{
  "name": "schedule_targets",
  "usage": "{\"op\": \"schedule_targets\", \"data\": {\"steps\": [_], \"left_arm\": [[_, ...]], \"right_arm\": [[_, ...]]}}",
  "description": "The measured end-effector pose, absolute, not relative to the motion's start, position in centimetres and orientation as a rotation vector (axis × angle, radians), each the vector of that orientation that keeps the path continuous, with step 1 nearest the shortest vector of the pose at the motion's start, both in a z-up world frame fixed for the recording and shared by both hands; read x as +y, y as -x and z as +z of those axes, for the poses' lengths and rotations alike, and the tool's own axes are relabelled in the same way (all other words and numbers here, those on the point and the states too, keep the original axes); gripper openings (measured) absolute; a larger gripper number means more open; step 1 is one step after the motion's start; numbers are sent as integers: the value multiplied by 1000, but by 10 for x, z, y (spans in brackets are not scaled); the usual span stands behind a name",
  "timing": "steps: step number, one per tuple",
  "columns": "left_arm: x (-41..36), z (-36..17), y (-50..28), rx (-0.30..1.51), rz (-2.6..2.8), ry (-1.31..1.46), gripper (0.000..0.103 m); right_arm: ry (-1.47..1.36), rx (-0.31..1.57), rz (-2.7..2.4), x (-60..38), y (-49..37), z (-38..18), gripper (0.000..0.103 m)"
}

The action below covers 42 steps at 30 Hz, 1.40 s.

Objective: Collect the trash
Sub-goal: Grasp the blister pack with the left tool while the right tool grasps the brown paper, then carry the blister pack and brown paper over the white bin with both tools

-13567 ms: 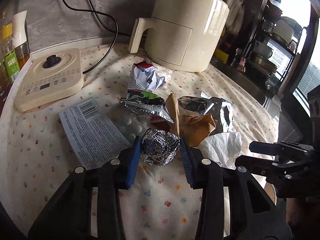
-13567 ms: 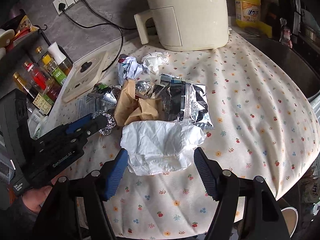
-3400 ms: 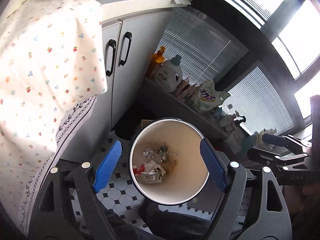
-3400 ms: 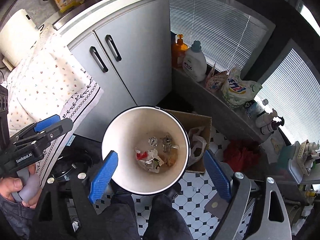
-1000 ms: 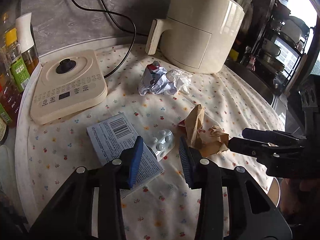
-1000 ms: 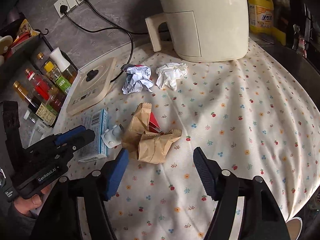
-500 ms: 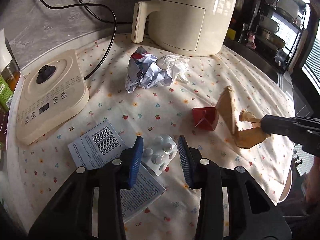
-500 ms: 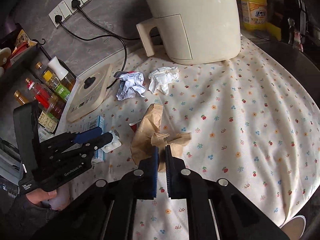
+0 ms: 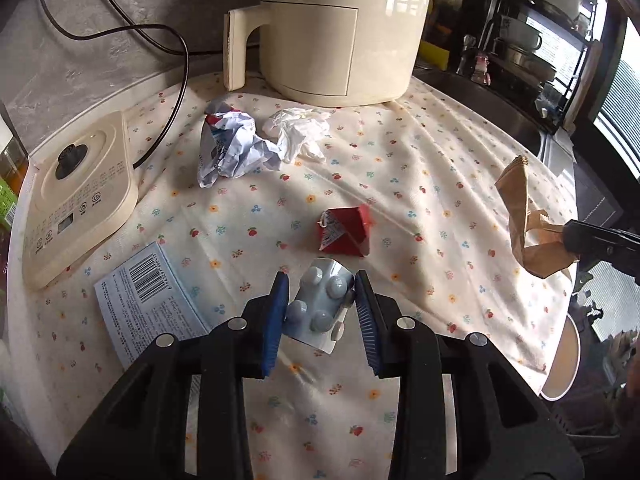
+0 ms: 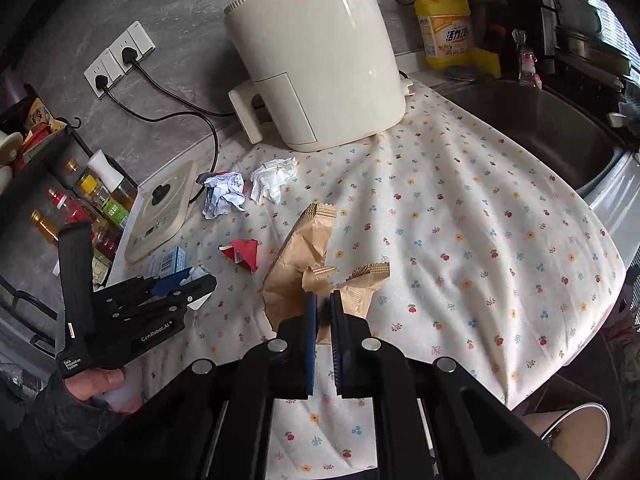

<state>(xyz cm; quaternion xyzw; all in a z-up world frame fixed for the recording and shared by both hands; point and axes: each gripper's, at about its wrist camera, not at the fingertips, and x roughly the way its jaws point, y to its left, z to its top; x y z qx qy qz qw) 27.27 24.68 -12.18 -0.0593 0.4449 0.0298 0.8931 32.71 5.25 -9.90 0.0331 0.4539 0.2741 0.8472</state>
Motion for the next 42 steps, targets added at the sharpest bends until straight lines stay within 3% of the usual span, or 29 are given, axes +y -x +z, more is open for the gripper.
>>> {"op": "schedule_targets", "data": {"steps": [18, 33, 34, 35, 37, 42], "left_arm": [[34, -104, -280, 904, -222, 67, 35], [-127, -148, -274, 1007, -399, 17, 35], [-136, -153, -273, 1017, -406, 19, 35], [-145, -159, -273, 1027, -410, 19, 35], [-160, -170, -272, 1043, -416, 24, 35], [-196, -192, -267, 1075, -435, 52, 35]], "right_arm": [[-152, 964, 387, -147, -280, -95, 8], [-264, 1125, 154, -326, -242, -153, 12], [-262, 1144, 138, -334, -241, -159, 18], [-258, 1161, 124, -343, -239, -165, 39], [-249, 1169, 94, -361, -233, -172, 63], [-239, 1201, 69, -394, -227, -184, 63]]}}
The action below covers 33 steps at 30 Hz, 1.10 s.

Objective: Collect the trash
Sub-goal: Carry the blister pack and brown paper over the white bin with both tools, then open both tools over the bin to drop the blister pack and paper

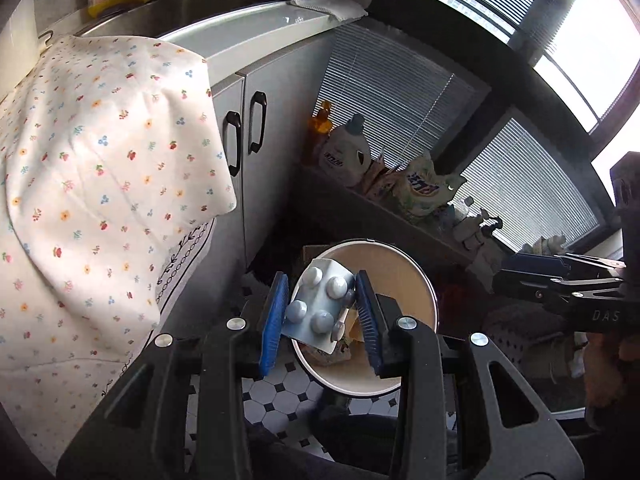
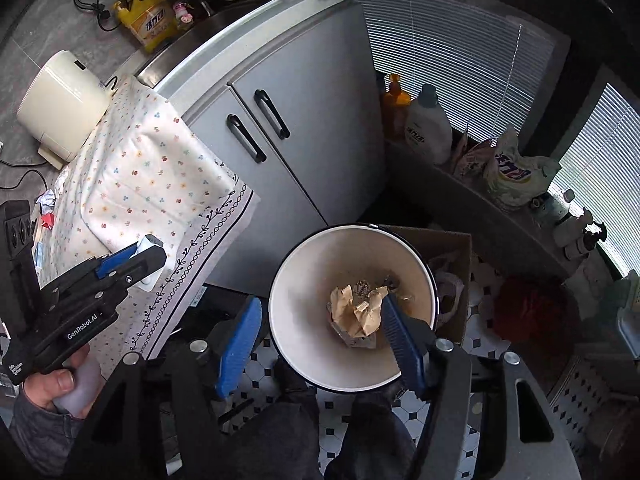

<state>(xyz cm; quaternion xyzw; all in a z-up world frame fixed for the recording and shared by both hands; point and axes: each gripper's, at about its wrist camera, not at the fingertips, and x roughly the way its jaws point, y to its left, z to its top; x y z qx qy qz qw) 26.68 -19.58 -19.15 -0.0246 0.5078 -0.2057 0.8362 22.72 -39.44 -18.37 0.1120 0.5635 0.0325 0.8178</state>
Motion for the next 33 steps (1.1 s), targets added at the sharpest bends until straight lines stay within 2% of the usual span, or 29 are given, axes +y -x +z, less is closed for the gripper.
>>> {"op": "schedule_targets", "data": {"steps": [17, 19, 20, 21, 25, 30, 33], "left_arm": [[-265, -286, -282, 1231, -539, 92, 36], [-268, -284, -284, 1236, -589, 123, 48], [-268, -281, -284, 1230, -592, 120, 65], [-266, -276, -285, 1210, -583, 108, 70], [-242, -253, -288, 1169, -538, 116, 75], [-193, -206, -286, 1056, -512, 152, 96], [-160, -178, -282, 998, -473, 176, 97]], "right_arm": [[-202, 1240, -11, -443, -211, -199, 67], [-201, 1240, -17, -443, -211, -198, 67], [-201, 1238, -18, -443, -212, -198, 67], [-204, 1236, -19, -442, -213, -198, 67], [-218, 1219, -5, -428, -223, -192, 69], [-214, 1171, 35, -393, -238, -177, 77], [-204, 1140, 70, -364, -247, -167, 83]]}}
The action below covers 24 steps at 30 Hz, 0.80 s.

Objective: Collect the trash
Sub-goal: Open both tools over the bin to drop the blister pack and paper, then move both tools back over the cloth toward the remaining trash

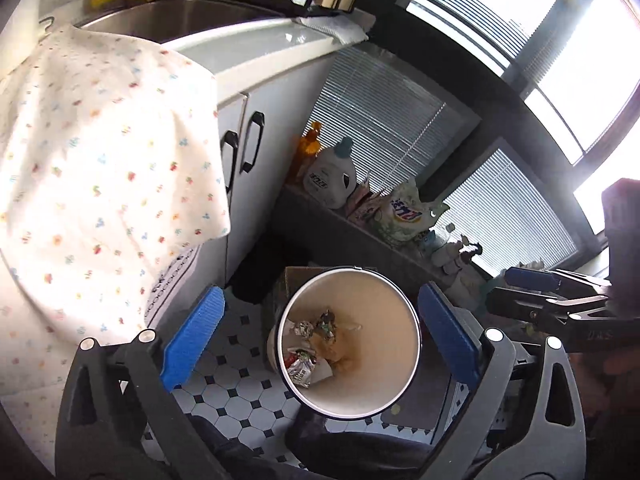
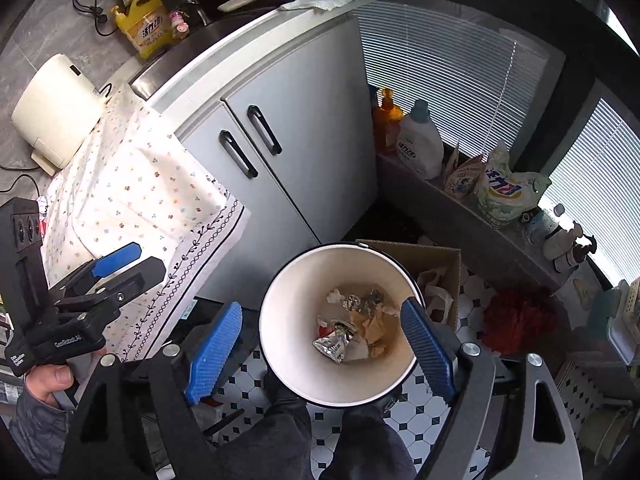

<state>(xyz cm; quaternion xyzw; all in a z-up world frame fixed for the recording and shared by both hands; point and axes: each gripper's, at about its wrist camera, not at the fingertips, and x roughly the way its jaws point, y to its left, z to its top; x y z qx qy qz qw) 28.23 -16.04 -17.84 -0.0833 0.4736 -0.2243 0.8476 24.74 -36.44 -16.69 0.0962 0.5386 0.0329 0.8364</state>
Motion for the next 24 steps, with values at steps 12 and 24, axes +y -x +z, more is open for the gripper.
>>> {"op": "schedule_targets", "data": {"steps": [12, 24], "left_arm": [[-32, -111, -259, 872, -260, 227, 97], [88, -92, -236, 799, -27, 278, 97]], "right_arm": [[-173, 1053, 214, -254, -272, -133, 90], [-99, 1009, 366, -145, -291, -112, 91]]}}
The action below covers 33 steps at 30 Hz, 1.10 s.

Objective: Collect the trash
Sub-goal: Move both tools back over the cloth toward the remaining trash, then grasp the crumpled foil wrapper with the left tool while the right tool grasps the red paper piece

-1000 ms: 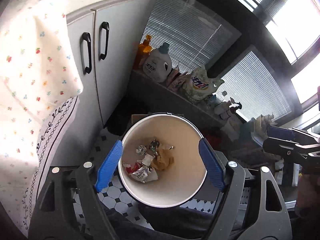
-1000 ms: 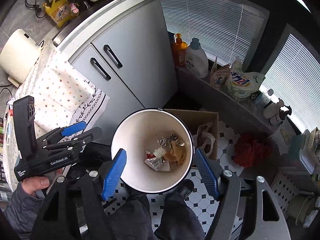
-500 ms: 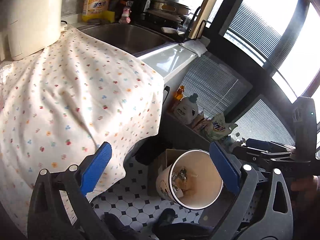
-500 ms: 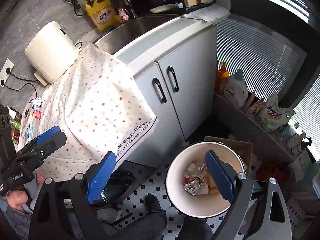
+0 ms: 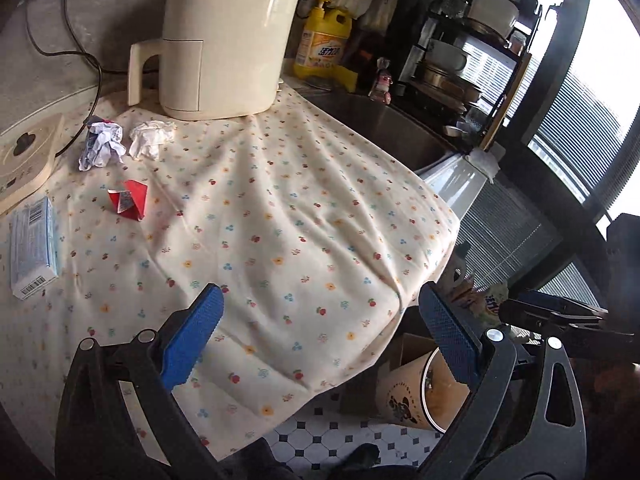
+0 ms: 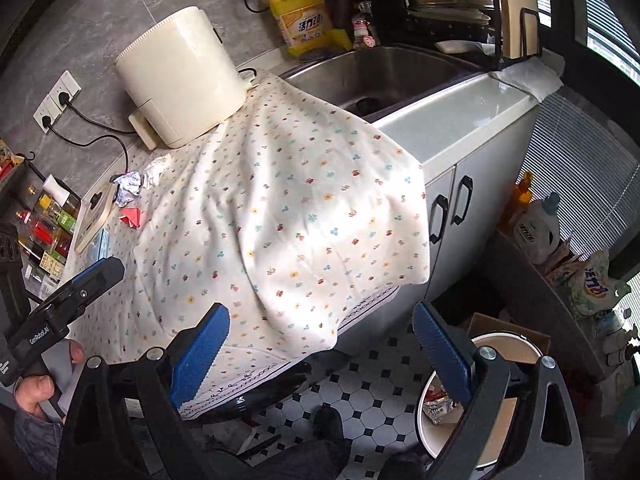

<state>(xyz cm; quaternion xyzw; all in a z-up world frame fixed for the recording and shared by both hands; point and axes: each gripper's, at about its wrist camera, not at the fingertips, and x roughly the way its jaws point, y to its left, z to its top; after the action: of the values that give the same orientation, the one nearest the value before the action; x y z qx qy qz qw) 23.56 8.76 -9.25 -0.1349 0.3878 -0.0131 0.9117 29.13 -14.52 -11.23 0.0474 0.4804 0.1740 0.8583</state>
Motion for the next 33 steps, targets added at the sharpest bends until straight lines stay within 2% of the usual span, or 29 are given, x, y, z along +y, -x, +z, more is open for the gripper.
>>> {"op": "schedule_targets", "data": {"steps": [16, 33], "left_arm": [[230, -86, -220, 750, 142, 283, 97], [319, -81, -272, 748, 156, 233, 97]], "right_arm": [[-41, 955, 525, 4, -314, -103, 88], [31, 979, 679, 144, -352, -119, 67]]}}
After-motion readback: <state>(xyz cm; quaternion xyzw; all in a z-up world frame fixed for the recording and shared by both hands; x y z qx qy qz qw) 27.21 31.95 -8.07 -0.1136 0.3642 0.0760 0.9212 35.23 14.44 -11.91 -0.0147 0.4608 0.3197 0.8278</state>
